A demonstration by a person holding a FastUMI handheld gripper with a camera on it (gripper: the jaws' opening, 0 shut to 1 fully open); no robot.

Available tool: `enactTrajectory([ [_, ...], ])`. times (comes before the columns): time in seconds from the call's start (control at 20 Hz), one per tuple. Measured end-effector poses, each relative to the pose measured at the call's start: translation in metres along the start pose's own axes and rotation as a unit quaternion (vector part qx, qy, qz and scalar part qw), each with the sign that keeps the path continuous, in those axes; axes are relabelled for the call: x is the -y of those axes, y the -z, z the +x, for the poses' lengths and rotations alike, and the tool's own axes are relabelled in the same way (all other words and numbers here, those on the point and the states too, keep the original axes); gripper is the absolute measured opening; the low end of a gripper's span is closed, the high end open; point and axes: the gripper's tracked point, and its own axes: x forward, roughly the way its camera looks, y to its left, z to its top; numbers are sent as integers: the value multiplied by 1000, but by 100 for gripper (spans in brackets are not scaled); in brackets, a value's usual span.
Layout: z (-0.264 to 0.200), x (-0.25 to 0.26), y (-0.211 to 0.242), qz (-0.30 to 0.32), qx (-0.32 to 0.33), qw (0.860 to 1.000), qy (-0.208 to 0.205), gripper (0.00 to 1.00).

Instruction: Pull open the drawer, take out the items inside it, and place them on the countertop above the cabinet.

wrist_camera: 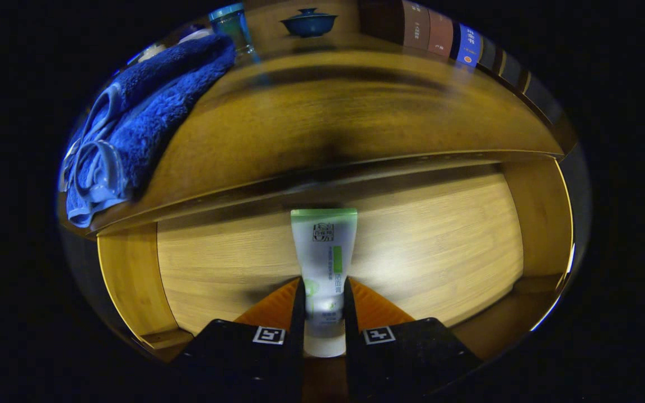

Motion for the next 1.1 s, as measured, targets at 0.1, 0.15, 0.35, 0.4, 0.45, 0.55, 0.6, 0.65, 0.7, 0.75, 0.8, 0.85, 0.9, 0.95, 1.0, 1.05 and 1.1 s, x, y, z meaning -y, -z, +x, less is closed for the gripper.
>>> enactTrajectory([
  [0.1,-5,2,2,-9,0,1000,8,36],
  [0.15,-10,5,4,-14,-1,1000,17,36],
  [0.35,-41,16,9,-17,-1,999,50,36],
  [0.4,-49,16,8,-10,3,999,51,36],
  [0.45,-57,16,9,-5,7,999,50,36],
  [0.55,-69,12,8,0,18,999,44,36],
  [0.6,-75,10,5,0,24,999,42,36],
  [0.65,-82,10,4,-4,29,999,43,36],
  [0.7,-90,10,1,-6,34,998,44,36],
  [0.75,-97,8,-2,-6,40,998,45,36],
  [0.8,-104,7,-4,-5,45,998,44,36],
  [0.85,-111,6,-7,-4,50,998,44,36],
  [0.9,-118,6,-9,-5,53,997,47,36],
  [0.95,-123,7,-13,-8,57,997,50,36],
  [1.0,-129,7,-19,-9,61,997,51,35],
  [1.05,-133,5,-27,-10,67,997,47,36],
  [1.1,-135,2,-36,-12,71,996,43,36],
])
